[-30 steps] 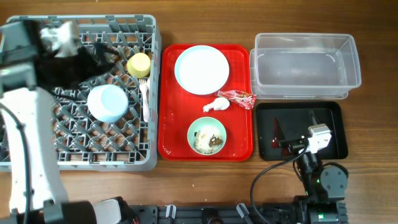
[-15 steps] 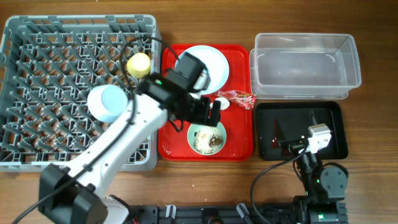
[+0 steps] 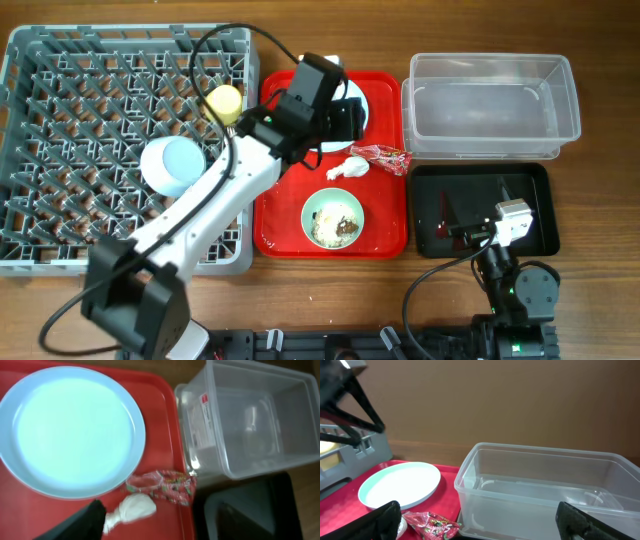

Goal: Sort waste into correct bins and load items into the dishwasher rack

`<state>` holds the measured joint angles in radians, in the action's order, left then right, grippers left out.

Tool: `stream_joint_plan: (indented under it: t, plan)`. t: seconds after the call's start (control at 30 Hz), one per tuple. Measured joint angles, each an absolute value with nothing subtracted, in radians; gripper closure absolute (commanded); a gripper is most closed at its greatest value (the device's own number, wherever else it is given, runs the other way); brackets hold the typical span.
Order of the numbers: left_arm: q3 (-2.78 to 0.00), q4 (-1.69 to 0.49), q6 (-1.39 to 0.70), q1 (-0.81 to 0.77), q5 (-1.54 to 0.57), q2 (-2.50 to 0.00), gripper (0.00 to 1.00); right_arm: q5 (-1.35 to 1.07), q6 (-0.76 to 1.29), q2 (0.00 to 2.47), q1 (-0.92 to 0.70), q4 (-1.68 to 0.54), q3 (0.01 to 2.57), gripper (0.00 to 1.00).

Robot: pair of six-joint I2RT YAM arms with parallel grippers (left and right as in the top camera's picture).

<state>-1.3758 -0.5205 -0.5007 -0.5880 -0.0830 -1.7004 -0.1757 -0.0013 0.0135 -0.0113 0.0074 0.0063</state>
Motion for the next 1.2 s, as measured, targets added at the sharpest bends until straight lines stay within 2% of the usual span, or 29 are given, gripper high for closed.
stream_joint_plan:
  t: [0.03,0.07,0.2,0.3,0.43,0.47,0.6,0.7,0.77,0.87,0.97,1.07,1.1,1.13,1.17,1.2]
  plan:
    - [-1.376,-0.508,-0.501,-0.588,-0.062,-1.720,0.07,-0.176,-0.001,0.014,-0.011,0.008,0.006,0.00]
    - [-1.376,-0.495,-0.501,-0.588,-0.035,-1.755,0.00,-0.175,-0.001,0.014,-0.011,0.007,0.006,0.00]
    - [-1.376,-0.549,-0.507,-0.586,0.005,-1.774,0.00,-0.176,-0.001,0.014,-0.011,0.008,0.006,0.00]
    - [-1.382,-0.704,-0.506,-0.506,0.010,-1.684,0.00,-0.176,-0.001,0.014,-0.011,0.007,0.006,0.00]
    - [-1.420,-0.989,-0.507,-0.095,-0.104,-1.362,0.00,-0.176,-0.001,0.014,-0.011,0.008,0.006,0.00]
    - [-1.427,-1.134,-0.508,0.089,-0.180,-1.248,0.00,-0.176,-0.001,0.014,-0.011,0.016,0.006,0.00]
    - [-1.432,-1.325,-0.508,0.318,-0.266,-1.073,0.00,-0.197,0.011,0.013,-0.011,0.040,0.006,0.00]
    - [-1.432,-1.370,-0.507,0.363,-0.270,-1.030,0.00,-0.348,0.113,0.016,-0.010,0.240,0.023,0.00]
    - [-1.432,-1.373,-0.507,0.363,-0.259,-1.030,0.00,-0.402,0.181,0.025,-0.009,0.118,0.087,0.00]
    - [-1.432,-1.377,-0.507,0.363,-0.253,-1.035,0.00,-0.449,0.231,0.166,-0.009,-0.164,0.363,0.00]
    - [-1.432,-1.386,-0.507,0.363,-0.252,-1.052,0.00,-0.496,0.222,0.469,-0.010,-0.454,0.784,0.00]
    - [-1.431,-1.385,-0.507,0.363,-0.249,-1.057,0.00,-0.534,0.198,0.877,-0.010,-0.813,1.246,0.00]
    - [-1.431,-1.382,-0.507,0.364,-0.249,-1.056,0.00,-0.558,0.219,0.982,-0.009,-0.860,1.345,0.06]
    - [-1.431,-1.384,-0.507,0.366,-0.249,-1.056,0.00,-0.589,0.243,1.071,-0.009,-0.890,1.419,0.33]
    - [-1.431,-1.384,-0.507,0.367,-0.249,-1.057,0.00,-0.676,0.278,1.166,-0.011,-0.902,1.464,0.42]
    - [-1.431,-1.387,-0.507,0.367,-0.248,-1.057,0.00,-0.745,0.291,1.217,-0.022,-0.902,1.471,0.43]
